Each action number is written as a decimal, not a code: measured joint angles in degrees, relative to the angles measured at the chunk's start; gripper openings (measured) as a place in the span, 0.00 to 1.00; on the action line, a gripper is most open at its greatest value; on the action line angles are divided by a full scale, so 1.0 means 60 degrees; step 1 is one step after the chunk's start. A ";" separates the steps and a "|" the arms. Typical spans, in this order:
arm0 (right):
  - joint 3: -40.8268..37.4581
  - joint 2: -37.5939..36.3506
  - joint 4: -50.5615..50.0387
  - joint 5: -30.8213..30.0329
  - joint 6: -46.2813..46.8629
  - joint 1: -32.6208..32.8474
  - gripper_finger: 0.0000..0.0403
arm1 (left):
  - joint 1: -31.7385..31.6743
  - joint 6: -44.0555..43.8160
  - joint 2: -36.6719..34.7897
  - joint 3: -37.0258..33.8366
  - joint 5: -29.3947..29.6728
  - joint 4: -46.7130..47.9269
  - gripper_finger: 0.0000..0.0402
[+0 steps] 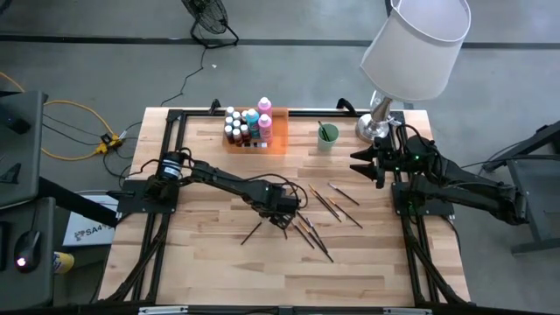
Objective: Pick & Place Paint Supplies
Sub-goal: Put the silver paint brush into the green cup
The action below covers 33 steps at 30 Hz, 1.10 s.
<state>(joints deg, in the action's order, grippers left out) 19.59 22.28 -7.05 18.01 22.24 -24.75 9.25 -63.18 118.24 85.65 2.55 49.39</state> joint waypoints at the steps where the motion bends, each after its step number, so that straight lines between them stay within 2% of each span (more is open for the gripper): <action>1: 0.0000 0.0001 -0.0004 0.0002 0.0000 0.0002 0.59 | 0.0005 0.0000 0.0004 0.0000 -0.0031 0.0016 0.46; 17: 0.0000 0.0000 -0.0007 -0.0001 0.0000 0.0000 0.59 | 0.0154 0.0267 0.0007 -0.0011 -0.0490 0.0388 0.45; 33: 0.0000 0.0000 -0.0011 -0.0001 0.0000 0.0000 0.59 | 0.0151 0.0538 0.0007 -0.0033 -0.0584 0.0155 0.06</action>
<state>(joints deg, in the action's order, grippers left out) 19.59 22.28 -7.11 18.00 22.24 -24.75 10.15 -59.95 118.28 85.45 -0.95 50.31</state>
